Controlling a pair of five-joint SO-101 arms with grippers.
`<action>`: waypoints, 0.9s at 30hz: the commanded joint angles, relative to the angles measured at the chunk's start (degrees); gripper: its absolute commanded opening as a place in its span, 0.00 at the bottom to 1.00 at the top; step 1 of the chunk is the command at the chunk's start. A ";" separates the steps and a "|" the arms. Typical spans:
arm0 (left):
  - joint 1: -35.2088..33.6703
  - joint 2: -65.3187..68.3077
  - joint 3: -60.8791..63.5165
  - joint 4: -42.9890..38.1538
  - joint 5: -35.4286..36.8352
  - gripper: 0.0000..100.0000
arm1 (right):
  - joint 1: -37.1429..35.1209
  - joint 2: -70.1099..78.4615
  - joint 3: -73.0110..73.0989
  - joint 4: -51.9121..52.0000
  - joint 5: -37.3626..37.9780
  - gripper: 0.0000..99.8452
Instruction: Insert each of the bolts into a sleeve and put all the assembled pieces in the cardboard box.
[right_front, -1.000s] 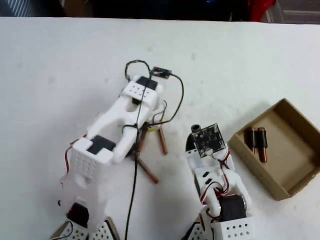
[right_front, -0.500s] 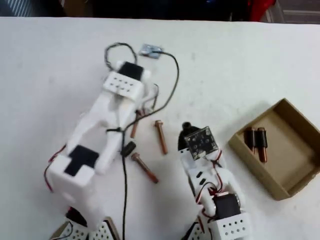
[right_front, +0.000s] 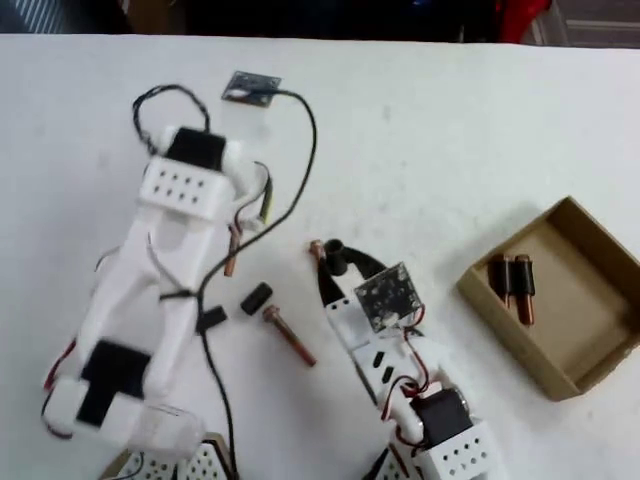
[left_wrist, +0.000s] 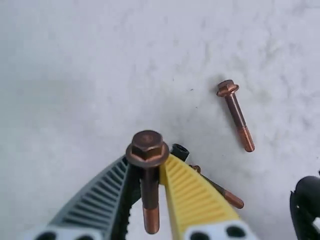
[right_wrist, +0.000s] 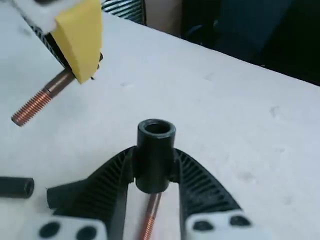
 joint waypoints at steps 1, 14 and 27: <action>-0.75 -14.73 10.11 -10.73 -0.62 0.02 | -1.10 -0.92 0.44 -4.00 -3.87 0.02; -0.66 -47.08 33.76 -27.43 -0.62 0.02 | -12.35 -0.92 0.44 -8.92 -4.92 0.02; -0.22 -77.76 50.46 -41.58 -0.09 0.02 | -13.41 -0.92 0.44 -9.27 -10.46 0.02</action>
